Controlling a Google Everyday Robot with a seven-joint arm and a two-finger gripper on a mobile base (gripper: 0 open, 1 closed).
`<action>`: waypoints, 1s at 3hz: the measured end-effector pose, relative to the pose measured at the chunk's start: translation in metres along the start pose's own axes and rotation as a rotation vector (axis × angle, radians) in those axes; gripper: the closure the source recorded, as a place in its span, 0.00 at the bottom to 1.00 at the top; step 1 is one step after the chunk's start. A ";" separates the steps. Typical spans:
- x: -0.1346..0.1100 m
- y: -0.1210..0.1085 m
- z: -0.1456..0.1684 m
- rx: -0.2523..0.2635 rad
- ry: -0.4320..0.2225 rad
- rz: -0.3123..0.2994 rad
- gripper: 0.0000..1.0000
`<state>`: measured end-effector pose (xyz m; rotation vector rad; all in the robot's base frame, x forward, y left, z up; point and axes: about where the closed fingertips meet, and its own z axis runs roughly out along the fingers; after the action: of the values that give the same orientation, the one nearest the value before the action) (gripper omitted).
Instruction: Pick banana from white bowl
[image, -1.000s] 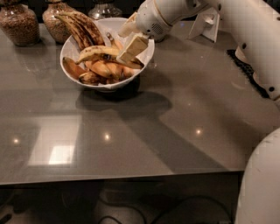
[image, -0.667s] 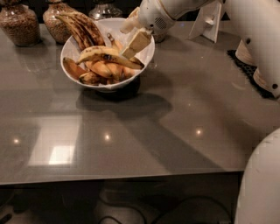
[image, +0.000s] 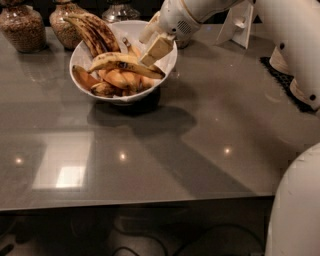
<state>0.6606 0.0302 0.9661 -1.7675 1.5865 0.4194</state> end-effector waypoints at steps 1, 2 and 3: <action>0.007 0.000 0.010 -0.013 0.005 0.022 0.44; 0.010 0.001 0.024 -0.030 -0.003 0.041 0.44; 0.009 0.000 0.037 -0.041 -0.021 0.054 0.44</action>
Offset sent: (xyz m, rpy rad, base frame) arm 0.0095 0.0123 -0.0330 0.0169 0.0716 -0.0153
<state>0.6700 0.0492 0.9343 -1.7481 1.6248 0.4979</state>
